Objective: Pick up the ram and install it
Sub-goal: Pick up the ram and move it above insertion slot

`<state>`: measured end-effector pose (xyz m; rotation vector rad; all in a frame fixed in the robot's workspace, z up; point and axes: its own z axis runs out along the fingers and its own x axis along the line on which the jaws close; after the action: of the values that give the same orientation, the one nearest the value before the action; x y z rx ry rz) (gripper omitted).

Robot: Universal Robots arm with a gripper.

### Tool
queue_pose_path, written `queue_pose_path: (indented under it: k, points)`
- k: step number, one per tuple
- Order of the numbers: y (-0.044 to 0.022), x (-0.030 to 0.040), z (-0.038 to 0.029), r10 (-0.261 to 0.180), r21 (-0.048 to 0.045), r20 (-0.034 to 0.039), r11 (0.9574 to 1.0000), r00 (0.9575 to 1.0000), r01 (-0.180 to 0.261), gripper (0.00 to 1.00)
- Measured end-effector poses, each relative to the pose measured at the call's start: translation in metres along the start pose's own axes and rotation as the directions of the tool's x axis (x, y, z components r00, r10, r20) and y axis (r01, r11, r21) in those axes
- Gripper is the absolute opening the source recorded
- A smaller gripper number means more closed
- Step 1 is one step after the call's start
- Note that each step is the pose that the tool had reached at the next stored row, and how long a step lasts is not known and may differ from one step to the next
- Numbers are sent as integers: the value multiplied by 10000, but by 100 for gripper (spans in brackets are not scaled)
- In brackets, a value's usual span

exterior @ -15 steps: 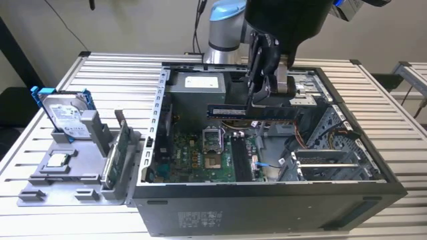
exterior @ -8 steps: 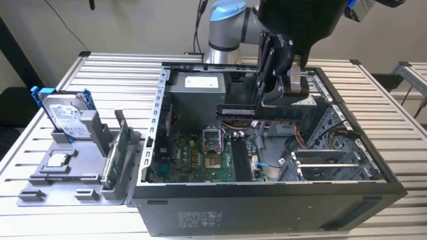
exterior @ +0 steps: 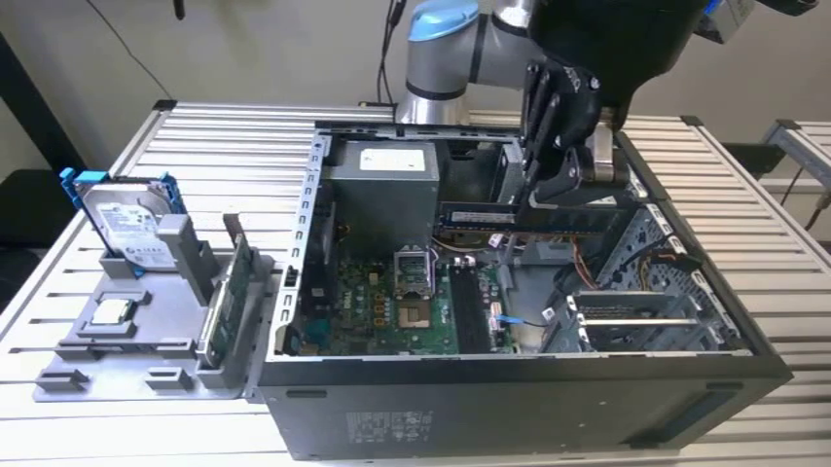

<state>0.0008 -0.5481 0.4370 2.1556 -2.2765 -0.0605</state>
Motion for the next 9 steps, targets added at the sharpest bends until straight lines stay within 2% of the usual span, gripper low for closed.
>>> queue_pose_path:
  k: [9]
  points:
    - [-100, -7, -3, 0, -3, 0, 10000, 10000, 0, 14]
